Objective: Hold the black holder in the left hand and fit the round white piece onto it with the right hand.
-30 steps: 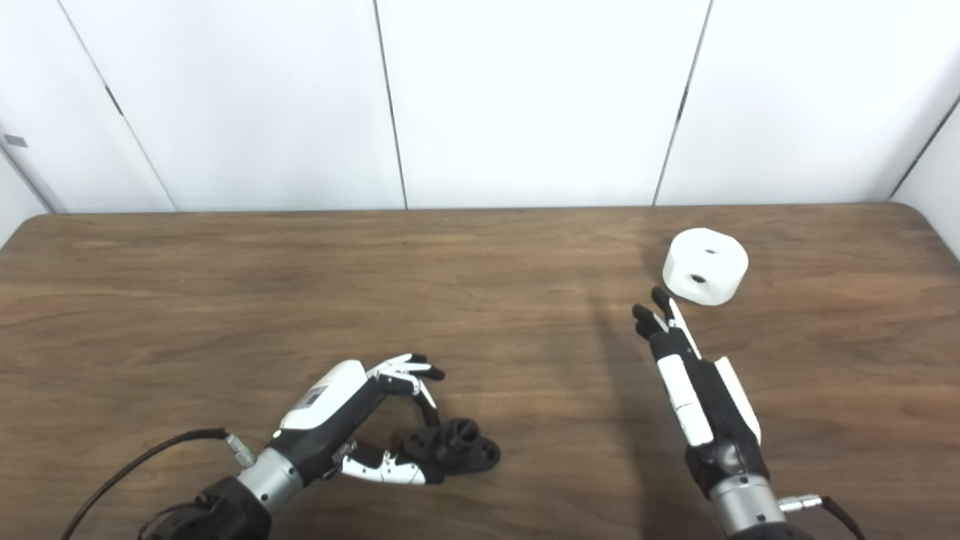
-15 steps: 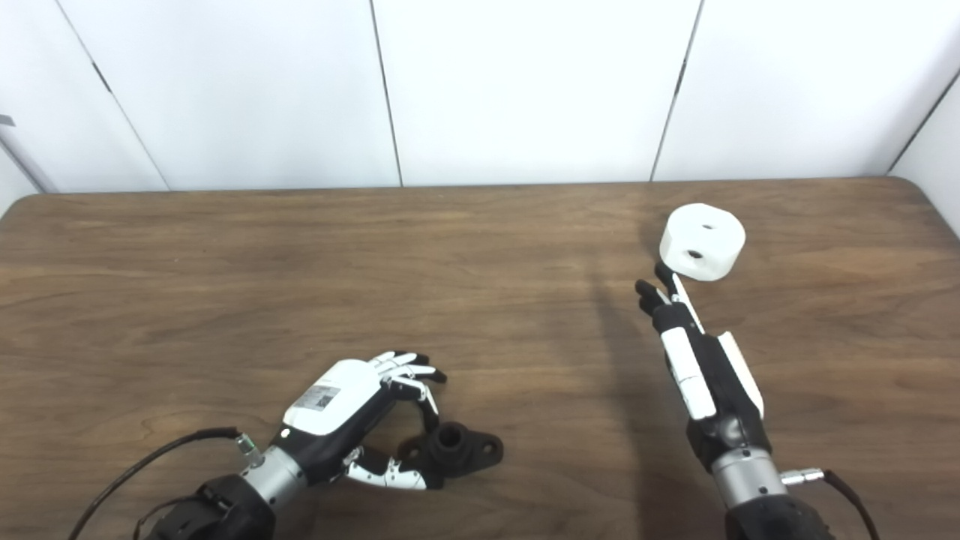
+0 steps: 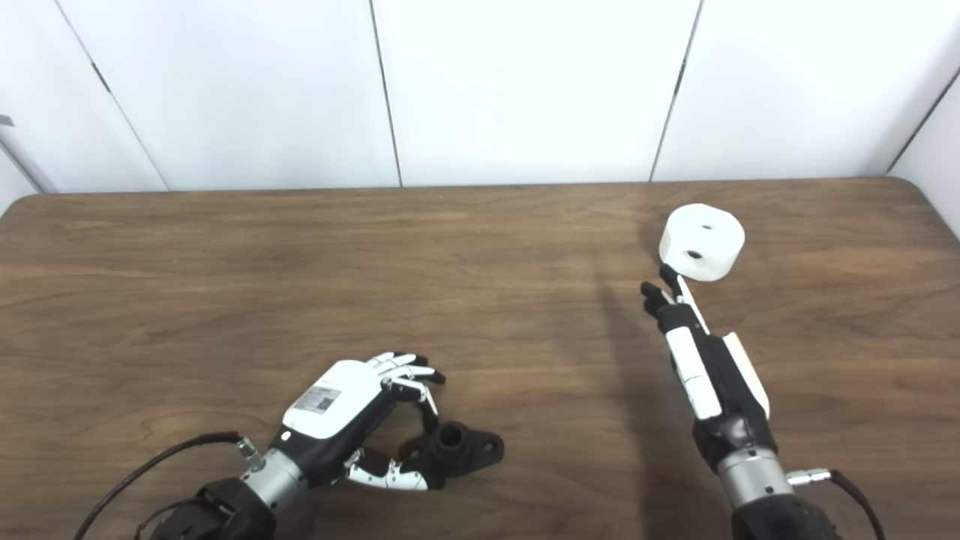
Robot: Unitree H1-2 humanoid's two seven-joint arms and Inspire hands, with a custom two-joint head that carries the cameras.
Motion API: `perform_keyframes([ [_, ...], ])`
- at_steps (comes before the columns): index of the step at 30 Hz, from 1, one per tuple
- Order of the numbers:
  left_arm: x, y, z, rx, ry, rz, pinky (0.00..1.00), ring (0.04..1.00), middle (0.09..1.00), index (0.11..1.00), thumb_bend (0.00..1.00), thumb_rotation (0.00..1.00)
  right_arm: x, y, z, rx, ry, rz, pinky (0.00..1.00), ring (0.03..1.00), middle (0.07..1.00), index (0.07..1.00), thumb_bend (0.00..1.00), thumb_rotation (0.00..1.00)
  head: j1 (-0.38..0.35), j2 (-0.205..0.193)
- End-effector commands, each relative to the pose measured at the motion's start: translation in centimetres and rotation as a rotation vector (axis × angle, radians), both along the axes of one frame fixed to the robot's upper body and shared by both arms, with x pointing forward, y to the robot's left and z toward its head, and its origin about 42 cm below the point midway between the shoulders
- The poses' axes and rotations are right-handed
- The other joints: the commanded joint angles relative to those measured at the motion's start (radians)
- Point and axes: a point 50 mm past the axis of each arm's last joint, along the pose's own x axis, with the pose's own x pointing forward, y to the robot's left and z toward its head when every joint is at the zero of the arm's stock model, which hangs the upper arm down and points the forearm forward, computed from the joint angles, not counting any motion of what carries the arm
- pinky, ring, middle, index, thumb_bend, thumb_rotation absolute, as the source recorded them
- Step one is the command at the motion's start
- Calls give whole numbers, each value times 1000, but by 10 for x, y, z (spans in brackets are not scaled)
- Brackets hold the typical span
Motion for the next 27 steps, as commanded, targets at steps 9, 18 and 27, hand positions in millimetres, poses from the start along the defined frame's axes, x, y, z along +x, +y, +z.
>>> perform_keyframes([
  [9,-10,21,-31,130,116,29,892,900,814,486,522,54,4,-18,19,-81,-108,-80,1000,1000,994,1000,542,860,-58,-43],
  [18,-12,33,-38,119,122,26,891,904,816,486,522,52,13,-28,27,-320,-190,-176,975,967,950,992,578,785,-193,-88],
  [27,-13,45,-41,130,110,26,876,889,807,486,523,53,38,-36,40,-501,-239,-238,948,951,963,993,638,648,-259,-109],
])
